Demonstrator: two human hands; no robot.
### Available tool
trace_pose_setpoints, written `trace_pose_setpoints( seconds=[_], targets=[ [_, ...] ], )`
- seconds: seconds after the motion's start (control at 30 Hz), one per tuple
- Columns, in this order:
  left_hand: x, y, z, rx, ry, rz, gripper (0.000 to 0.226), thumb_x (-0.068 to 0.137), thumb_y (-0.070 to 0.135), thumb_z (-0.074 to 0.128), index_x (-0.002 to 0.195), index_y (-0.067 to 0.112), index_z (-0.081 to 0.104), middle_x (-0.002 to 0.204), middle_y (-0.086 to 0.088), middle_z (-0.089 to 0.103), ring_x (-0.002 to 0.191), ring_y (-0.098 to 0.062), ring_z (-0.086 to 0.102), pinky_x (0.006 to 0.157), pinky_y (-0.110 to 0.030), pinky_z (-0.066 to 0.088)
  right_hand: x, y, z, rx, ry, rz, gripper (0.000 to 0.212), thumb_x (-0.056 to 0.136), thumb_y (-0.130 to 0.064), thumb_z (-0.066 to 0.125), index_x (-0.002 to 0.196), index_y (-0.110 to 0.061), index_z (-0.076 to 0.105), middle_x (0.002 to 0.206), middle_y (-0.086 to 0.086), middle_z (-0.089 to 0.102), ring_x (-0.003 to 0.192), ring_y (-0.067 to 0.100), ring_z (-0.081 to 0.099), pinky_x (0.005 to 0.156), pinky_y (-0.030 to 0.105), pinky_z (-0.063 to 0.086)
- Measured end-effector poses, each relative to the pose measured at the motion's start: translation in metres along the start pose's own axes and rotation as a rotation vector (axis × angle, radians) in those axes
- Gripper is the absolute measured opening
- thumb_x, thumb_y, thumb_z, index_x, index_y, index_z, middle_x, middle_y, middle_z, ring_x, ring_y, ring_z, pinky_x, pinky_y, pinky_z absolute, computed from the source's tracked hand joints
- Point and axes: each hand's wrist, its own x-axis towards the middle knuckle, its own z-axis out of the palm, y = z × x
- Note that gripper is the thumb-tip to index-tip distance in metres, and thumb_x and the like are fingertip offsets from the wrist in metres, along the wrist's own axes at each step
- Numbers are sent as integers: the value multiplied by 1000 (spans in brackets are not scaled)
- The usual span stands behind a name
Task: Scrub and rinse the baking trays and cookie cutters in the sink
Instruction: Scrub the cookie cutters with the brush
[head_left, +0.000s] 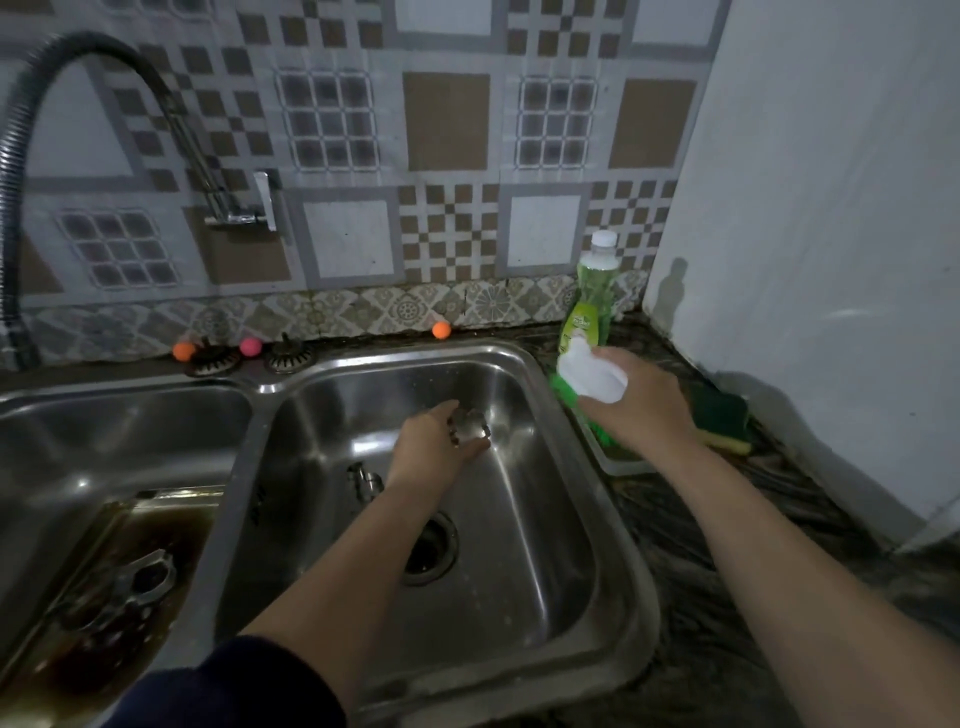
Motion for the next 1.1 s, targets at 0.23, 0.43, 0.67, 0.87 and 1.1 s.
trace_pose_setpoints(
  seconds=[0.23,0.43,0.67,0.87,1.1],
  targets=[
    [-7,1,-5,27,-6,63,36,73,29,79,106,20,68,94,2,71,83,-15,65,73,-28,51,-31,-42,60,209,-83,-124,61,79,-27,71,136,-32,51,128,-2,59,111,14,55,78,18,40],
    [-9,-11,-24,19,59,50,34,73,25,78,105,18,67,93,-1,71,85,-19,66,72,-30,51,-41,-50,70,198,-131,-244,60,77,-25,72,134,-32,52,125,-4,59,109,12,55,77,18,41],
    [-9,-16,-31,-93,171,44,33,67,21,80,98,22,70,87,2,72,83,-15,67,76,-31,54,-38,-54,76,208,-160,-218,58,80,-33,71,135,-38,49,120,-11,54,106,9,53,73,19,42],
    [-16,-7,-38,-342,191,91,38,76,10,78,109,23,64,91,20,64,82,17,58,73,0,41,-26,-54,75,706,-191,84,49,79,-25,75,125,-31,59,100,0,64,87,10,63,59,18,47],
    [-9,-12,-41,-927,6,-155,35,90,22,62,125,15,60,113,-8,70,106,-18,66,90,-29,53,-32,-48,83,778,-254,113,48,78,-28,76,123,-34,59,101,2,70,89,12,68,69,27,54]
  ],
)
